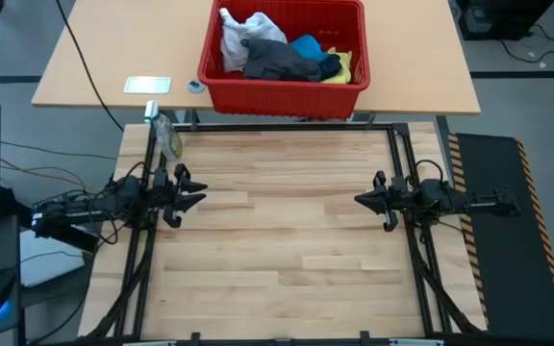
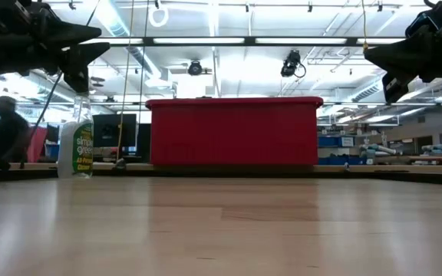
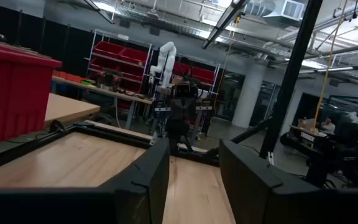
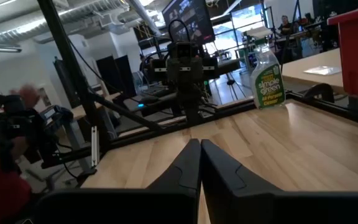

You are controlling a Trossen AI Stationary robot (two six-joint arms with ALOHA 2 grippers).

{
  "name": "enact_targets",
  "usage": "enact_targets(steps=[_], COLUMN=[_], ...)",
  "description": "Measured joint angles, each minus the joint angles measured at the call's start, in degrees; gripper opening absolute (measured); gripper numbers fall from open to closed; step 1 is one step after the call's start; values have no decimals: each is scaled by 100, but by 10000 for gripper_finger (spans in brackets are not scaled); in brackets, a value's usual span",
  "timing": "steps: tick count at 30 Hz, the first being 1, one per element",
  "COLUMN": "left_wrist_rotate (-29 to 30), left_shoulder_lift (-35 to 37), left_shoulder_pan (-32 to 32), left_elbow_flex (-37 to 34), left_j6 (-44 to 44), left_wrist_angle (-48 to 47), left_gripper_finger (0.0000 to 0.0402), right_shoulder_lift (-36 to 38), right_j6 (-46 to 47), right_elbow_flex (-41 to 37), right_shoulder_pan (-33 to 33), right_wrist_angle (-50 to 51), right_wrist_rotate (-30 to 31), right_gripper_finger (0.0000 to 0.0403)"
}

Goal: Fold laundry

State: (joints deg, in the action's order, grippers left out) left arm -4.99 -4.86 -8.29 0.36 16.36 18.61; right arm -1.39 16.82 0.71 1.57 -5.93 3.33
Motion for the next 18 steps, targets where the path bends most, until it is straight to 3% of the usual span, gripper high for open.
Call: enact_targets(steps=[4,10,18], left_wrist_rotate=[0,0,0], left_shoulder_lift=[0,-2,-2], left_shoulder_pan=[1,0,2], left_elbow_flex=[1,2,0], left_j6=[-1,0,-1], left_wrist_angle=[0,12,6], left_gripper_finger=[142,142,142], right_shoulder_lift=[2,25,24], right_j6=[-20,-325,-291], right_elbow_flex=[-2,2,2], right_shoulder_pan=[-1,1,1], right_wrist_angle=[3,2,1], right_wrist_rotate=[-8,-785,-767], right_gripper_finger=[19,19,19])
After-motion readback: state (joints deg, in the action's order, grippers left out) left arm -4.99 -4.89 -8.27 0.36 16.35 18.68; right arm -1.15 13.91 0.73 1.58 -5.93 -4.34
